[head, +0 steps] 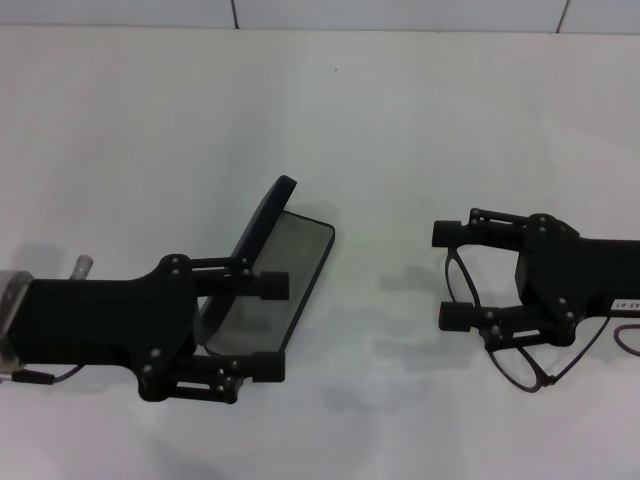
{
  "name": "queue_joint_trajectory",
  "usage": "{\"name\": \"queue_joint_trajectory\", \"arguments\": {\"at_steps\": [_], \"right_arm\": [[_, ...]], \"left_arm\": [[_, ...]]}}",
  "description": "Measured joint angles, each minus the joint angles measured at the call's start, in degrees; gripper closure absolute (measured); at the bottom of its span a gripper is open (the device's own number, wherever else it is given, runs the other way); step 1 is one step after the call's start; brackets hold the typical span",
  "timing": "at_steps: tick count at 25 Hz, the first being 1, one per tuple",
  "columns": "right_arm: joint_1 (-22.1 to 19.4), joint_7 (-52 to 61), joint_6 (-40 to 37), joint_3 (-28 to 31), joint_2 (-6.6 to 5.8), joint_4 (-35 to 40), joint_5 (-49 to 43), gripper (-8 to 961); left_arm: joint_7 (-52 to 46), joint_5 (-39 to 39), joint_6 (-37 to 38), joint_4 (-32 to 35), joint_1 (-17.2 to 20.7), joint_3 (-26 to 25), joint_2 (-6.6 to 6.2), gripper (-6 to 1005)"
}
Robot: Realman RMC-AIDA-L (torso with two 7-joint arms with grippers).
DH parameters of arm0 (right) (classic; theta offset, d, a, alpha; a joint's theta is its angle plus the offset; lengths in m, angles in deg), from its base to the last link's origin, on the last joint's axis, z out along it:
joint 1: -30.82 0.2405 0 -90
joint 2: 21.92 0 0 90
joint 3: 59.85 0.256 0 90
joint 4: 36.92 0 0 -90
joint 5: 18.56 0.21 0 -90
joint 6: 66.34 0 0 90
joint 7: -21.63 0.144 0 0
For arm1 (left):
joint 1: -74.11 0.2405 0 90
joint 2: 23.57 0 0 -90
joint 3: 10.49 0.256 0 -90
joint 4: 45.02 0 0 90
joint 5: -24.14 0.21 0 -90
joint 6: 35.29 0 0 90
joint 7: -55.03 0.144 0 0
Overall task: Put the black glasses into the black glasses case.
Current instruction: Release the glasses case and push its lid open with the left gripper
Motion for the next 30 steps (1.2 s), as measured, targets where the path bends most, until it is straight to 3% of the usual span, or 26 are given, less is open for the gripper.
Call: {"name": "queue_joint_trajectory", "arguments": {"at_steps": [4,7,9,12,16,20,22,25,30], "right_arm": [[-1.3,-0.2,1.7,0.5,-0.19,0.2,3.2,79],[-5.0,-0.3,4.9,0.5,-0.54,2.4,9.0,79],[-8.8,-0.8,6.9,0.5,-0.69,5.6,13.6,79],[-13.4,-2.0,8.3,0.5,-0.78,9.7,17.6,79],[-15.8,-2.4,9.6,1.3,-0.84,11.9,18.5,80],[-16.7,-3.7,10.6,2.2,-0.89,10.9,18.4,80],[-16.7,-4.7,10.9,2.2,-0.89,10.0,18.4,80],[-16.7,-5.8,11.0,2.1,-0.88,9.1,18.5,80],[-16.6,-5.8,10.9,2.1,-0.88,8.9,18.4,80]], "left_arm": [[0.3,-1.0,-0.4,0.2,-0.1,-1.1,0.73,241],[-2.4,-1.9,-1.3,3.1,-0.2,-5.8,2.34,241],[-7.5,-1.8,-2.7,8.6,0.0,-9.3,3.97,241],[-23.6,1.0,-10.4,25.4,1.2,-10.9,6.46,240],[-44.5,9.4,-19.7,42.8,2.5,-4.5,6.59,240],[-65.5,27.2,-22.4,54.5,1.3,4.2,6.55,240],[-74.5,36.6,-22.5,58.6,0.6,10.7,6.55,241],[-82.2,44.6,-22.7,62.6,0.7,18.9,6.67,241],[-88.7,48.6,-24.7,65.9,1.6,26.9,6.7,240]]}}
